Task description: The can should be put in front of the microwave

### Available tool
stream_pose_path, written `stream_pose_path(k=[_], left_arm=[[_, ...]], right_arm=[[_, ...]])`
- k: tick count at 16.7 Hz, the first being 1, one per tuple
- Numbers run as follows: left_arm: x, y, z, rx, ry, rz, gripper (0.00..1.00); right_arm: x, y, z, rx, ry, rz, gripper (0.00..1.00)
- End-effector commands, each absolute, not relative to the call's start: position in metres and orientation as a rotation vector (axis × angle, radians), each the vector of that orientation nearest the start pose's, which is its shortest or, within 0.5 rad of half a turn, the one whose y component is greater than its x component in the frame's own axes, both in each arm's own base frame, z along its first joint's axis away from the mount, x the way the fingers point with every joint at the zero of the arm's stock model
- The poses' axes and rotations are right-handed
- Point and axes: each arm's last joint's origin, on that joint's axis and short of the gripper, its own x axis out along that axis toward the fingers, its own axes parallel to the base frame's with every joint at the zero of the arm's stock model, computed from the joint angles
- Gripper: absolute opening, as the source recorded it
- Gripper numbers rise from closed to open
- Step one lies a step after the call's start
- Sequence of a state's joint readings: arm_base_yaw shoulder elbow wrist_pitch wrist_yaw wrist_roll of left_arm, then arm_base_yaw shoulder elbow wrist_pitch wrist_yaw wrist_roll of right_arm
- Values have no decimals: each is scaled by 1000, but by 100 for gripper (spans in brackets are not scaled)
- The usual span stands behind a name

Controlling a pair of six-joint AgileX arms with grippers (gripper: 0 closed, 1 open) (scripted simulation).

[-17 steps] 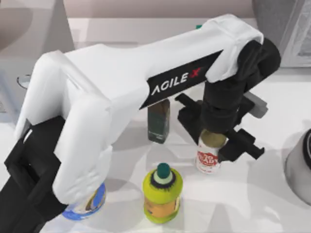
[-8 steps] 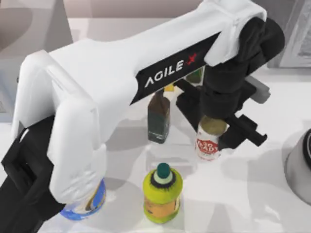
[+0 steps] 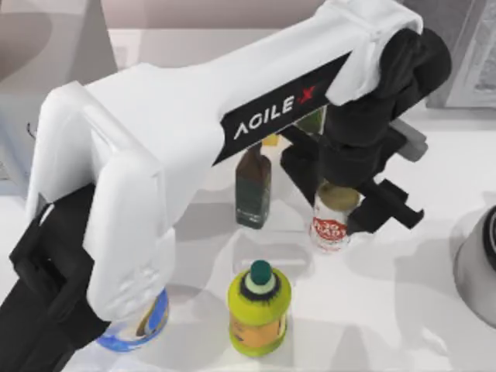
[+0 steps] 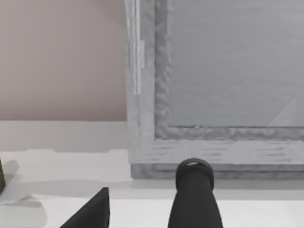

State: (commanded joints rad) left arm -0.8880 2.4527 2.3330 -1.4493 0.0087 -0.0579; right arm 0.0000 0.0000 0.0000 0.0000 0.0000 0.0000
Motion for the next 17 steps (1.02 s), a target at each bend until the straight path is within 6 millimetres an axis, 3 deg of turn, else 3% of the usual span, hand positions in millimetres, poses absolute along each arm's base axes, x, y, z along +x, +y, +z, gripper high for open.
stream_pose_path(k=[4, 7, 12, 17], left_arm=[[298, -351, 238, 583, 1421, -680, 0], [293, -316, 275, 507, 1375, -682, 0], [293, -221, 307, 351, 1340, -563, 0], [280, -114, 293, 195, 1362, -335, 0]], right_arm=[[106, -1, 160, 0, 0, 0, 100], [106, -1, 160, 0, 0, 0, 100], [106, -1, 160, 0, 0, 0, 100], [106, -1, 160, 0, 0, 0, 100]])
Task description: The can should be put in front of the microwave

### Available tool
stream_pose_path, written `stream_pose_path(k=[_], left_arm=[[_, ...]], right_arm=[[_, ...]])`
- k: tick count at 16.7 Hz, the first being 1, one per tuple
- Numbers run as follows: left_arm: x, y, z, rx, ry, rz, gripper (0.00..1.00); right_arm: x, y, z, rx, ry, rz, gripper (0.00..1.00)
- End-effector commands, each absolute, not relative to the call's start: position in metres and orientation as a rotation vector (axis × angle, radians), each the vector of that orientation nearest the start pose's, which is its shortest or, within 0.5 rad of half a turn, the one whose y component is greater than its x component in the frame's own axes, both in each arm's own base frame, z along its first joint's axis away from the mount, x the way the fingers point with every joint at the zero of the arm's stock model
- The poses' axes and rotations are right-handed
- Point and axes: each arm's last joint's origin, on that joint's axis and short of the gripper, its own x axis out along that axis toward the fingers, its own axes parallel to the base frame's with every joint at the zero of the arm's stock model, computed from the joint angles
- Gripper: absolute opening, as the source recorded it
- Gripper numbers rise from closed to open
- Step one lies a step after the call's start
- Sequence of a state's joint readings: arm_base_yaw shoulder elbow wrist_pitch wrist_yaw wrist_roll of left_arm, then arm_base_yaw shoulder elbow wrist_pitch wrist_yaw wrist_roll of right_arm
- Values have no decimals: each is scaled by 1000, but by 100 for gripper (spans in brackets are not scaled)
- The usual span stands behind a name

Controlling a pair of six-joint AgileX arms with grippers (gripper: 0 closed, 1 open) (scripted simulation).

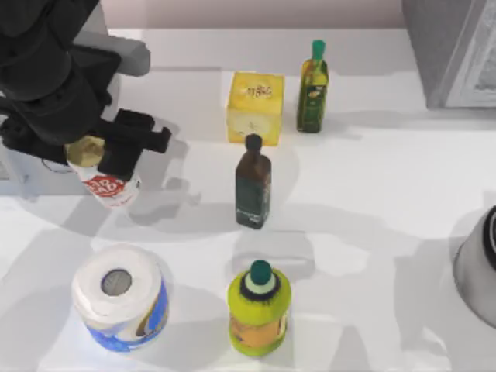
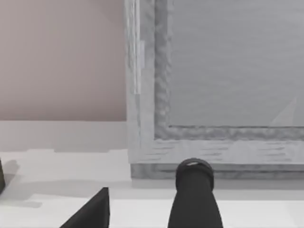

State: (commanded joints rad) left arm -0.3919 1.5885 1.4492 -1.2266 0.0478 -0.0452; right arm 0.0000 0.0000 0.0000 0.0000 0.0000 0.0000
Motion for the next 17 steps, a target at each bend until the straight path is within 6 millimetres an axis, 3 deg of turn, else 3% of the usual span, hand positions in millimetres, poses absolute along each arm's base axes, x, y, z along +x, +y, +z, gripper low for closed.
stream_pose_path(k=[4, 8, 11, 17], left_arm=[[255, -48, 258, 97, 1431, -158, 0], [229, -11, 221, 35, 1527, -49, 0], [220, 0, 207, 16, 1570, -18, 0], [220, 0, 205, 19, 1577, -20, 0]], right_arm=[[106, -1, 160, 0, 0, 0, 100], [106, -1, 160, 0, 0, 0, 100], [106, -1, 160, 0, 0, 0, 100], [106, -1, 160, 0, 0, 0, 100]])
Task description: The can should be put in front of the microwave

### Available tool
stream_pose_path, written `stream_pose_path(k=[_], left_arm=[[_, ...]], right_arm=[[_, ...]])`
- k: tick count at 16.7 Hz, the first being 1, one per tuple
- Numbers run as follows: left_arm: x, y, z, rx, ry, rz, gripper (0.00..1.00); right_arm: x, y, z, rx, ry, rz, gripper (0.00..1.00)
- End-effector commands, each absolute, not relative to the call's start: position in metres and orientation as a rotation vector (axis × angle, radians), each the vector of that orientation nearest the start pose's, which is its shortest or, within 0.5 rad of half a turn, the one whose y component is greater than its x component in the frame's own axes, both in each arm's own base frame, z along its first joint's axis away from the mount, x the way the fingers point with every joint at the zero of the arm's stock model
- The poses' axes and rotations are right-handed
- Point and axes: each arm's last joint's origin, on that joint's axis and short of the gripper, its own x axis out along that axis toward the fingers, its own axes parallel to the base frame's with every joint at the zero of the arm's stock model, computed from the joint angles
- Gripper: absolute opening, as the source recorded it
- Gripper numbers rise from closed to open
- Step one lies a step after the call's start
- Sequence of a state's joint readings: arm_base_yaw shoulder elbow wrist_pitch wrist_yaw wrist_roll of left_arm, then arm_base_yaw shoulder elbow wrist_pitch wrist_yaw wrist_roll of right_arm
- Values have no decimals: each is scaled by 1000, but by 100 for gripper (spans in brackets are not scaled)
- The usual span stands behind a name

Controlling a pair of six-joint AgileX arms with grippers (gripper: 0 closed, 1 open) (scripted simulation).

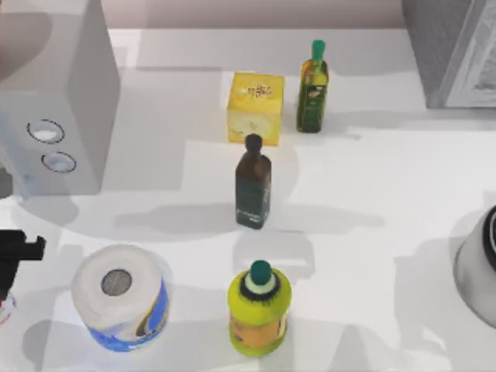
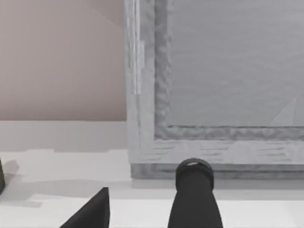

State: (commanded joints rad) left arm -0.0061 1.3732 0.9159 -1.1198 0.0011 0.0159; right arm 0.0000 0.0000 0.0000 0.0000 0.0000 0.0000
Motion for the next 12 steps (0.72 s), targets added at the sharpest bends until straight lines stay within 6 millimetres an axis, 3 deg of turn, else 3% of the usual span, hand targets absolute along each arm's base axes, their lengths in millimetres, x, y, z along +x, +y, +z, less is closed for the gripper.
stream_pose_path(k=[10, 12], left_arm=[[219, 1, 198, 15, 1572, -17, 0], [219, 1, 198, 15, 1572, -17, 15]], right_arm=[[106, -1, 160, 0, 0, 0, 100], [106, -1, 160, 0, 0, 0, 100]])
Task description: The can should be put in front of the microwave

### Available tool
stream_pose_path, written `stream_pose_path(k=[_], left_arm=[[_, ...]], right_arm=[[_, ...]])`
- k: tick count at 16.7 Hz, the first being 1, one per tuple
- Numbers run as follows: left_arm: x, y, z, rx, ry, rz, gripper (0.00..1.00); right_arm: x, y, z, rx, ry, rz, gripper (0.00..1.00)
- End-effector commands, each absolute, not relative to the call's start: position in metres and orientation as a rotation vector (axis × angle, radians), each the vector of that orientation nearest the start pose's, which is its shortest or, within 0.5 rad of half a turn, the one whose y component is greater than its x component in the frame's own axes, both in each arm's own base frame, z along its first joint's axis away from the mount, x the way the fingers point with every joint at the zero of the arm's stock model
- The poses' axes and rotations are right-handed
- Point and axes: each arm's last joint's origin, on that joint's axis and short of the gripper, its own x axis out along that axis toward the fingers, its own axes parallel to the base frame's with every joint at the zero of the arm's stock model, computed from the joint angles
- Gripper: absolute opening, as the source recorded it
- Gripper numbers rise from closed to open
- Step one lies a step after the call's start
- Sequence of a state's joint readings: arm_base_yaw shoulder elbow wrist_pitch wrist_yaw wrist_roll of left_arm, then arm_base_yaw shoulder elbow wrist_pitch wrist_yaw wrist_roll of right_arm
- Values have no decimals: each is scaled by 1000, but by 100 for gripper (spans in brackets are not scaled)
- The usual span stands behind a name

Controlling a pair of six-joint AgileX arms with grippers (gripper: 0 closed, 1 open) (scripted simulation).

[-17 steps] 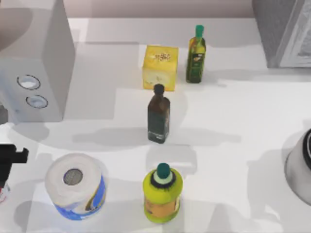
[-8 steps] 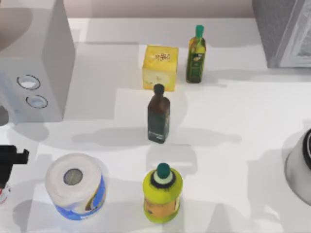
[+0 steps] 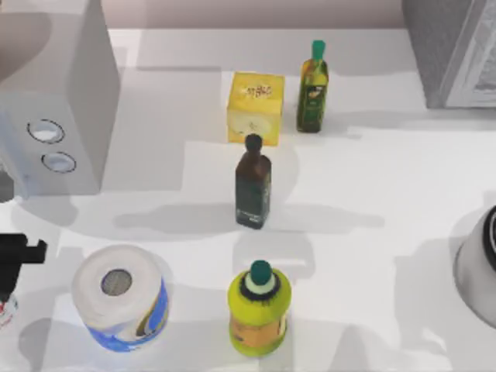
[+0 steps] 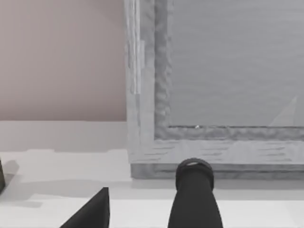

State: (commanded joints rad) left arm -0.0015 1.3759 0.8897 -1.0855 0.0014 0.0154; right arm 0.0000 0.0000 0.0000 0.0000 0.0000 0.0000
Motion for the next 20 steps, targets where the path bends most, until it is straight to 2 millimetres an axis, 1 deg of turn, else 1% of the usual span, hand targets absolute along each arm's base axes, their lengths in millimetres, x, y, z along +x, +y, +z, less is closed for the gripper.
stream_pose_path(k=[11, 12, 20], left_arm=[[219, 1, 198, 15, 1572, -17, 98], [219, 1, 198, 15, 1572, -17, 100], [219, 1, 199, 15, 1571, -17, 100]], right_arm=[[106, -1, 160, 0, 0, 0, 100], [106, -1, 160, 0, 0, 0, 100], [106, -1, 160, 0, 0, 0, 100]])
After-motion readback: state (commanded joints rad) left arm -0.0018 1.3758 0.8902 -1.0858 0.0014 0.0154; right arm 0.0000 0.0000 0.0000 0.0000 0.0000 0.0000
